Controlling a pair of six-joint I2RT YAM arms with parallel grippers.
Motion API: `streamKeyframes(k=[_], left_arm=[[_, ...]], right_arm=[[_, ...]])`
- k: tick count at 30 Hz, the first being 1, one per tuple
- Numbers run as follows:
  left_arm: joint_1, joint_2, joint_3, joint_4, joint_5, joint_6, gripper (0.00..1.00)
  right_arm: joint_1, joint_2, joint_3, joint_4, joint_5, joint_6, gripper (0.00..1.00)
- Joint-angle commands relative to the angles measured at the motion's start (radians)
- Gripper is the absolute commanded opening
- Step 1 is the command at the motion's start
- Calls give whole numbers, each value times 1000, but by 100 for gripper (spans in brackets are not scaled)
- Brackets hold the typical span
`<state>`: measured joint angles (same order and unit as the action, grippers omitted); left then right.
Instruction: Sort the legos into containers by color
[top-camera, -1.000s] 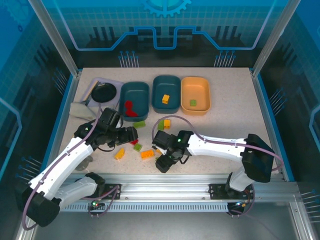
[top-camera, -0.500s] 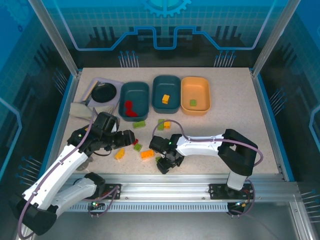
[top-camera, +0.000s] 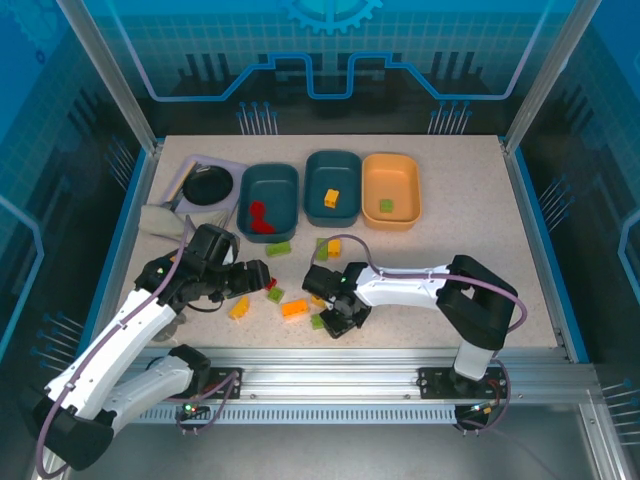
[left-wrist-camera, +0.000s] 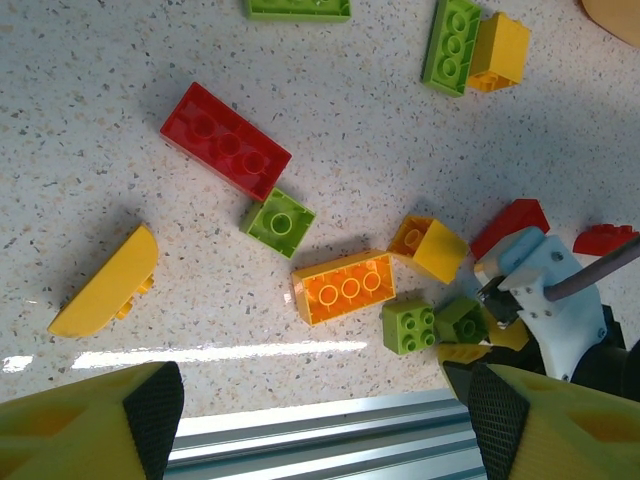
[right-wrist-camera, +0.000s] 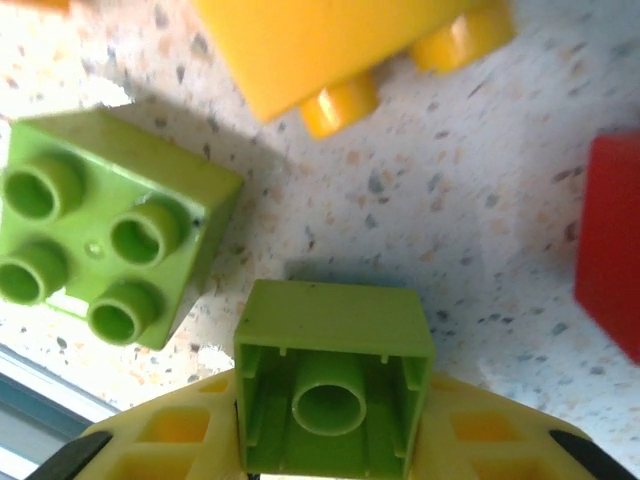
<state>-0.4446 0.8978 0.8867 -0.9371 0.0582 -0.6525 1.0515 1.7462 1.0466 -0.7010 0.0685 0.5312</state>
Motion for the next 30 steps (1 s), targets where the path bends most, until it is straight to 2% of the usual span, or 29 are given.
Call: streamKeyframes(k=[1, 4, 9, 13, 17, 22, 30], left_arm=[[-7, 12, -12, 10, 13, -8, 79], [-7, 36, 12, 27, 17, -12, 79], [-7, 110, 66, 91, 26, -29, 79], [-8, 196, 119, 145, 31, -42, 79], [-9, 266, 166, 173, 25, -44, 79], [-9, 312, 198, 189, 10, -51, 79], [-9, 314, 196, 189, -12, -71, 79]], right_arm=[[-42, -82, 11, -22, 62, -5, 32], [-115, -172, 47, -88, 80, -12, 31], [-369, -257, 152, -119, 61, -63, 30], [-580, -141, 303, -120, -3, -95, 29], [-715, 55, 504, -161, -86, -103, 28], [-794, 308, 772, -294, -139, -114, 29], [-823, 501, 969, -382, -231, -117, 29]])
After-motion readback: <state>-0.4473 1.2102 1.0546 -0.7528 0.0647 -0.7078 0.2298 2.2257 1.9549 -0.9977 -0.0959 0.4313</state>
